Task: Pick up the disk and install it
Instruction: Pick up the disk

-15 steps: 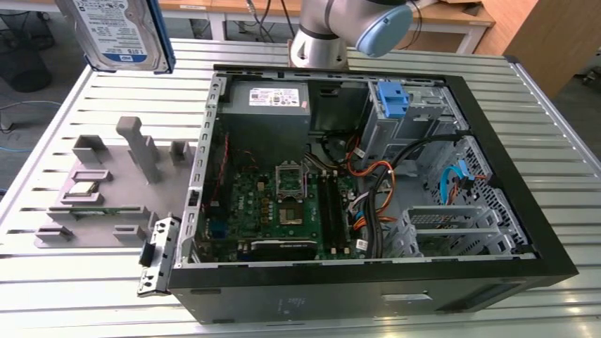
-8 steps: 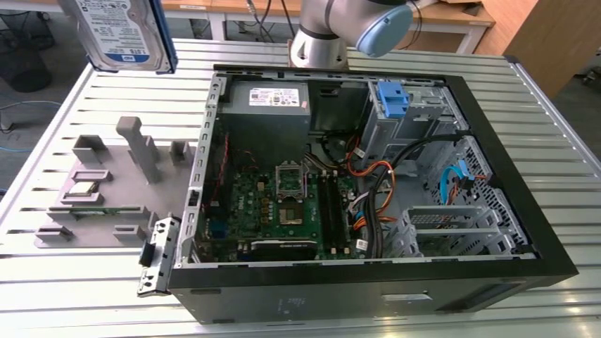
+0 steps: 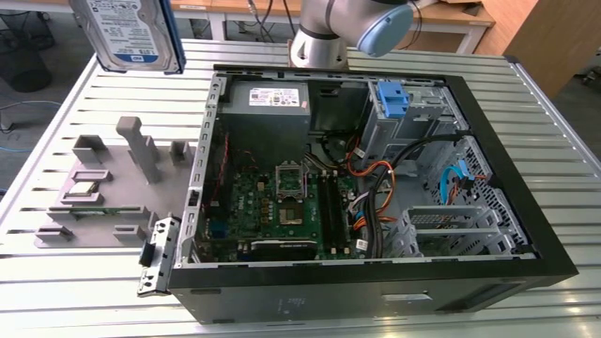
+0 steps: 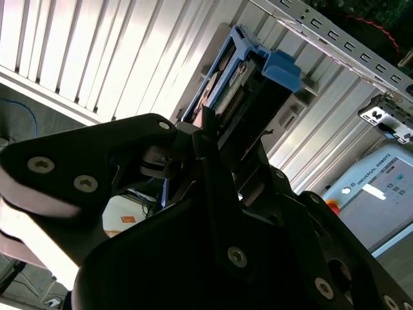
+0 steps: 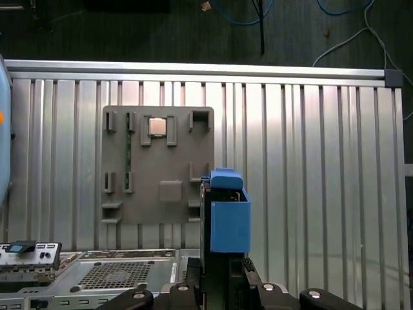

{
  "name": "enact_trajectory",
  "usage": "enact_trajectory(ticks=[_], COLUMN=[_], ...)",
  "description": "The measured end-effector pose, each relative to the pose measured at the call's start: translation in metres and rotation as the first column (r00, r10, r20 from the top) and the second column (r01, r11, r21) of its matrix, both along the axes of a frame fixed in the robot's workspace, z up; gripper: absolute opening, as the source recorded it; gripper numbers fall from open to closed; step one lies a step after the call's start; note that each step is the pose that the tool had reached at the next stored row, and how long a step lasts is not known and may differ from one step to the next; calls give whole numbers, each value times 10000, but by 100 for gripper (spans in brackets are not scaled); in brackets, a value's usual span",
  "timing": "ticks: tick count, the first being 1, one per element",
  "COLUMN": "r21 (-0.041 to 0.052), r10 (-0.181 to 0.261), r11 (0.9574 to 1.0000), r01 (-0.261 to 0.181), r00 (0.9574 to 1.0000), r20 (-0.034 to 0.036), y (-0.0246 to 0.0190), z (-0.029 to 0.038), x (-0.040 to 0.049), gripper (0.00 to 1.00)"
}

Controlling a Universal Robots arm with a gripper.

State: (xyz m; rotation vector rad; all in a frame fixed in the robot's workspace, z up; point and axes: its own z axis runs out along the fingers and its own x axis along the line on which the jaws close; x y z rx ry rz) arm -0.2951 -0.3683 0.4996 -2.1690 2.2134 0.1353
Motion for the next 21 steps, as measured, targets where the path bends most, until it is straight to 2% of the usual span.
enact_trajectory(ticks=[7, 17, 21], r21=[0, 0, 1], r10=[0, 2, 0], r11=[10000, 10000, 10000], r01=[0, -2, 0], r00=[10000, 10000, 10000], r20=[-1, -1, 0], y=[0, 0, 0], z=[0, 0, -1], x=[101, 120, 205], gripper=[35, 35, 35])
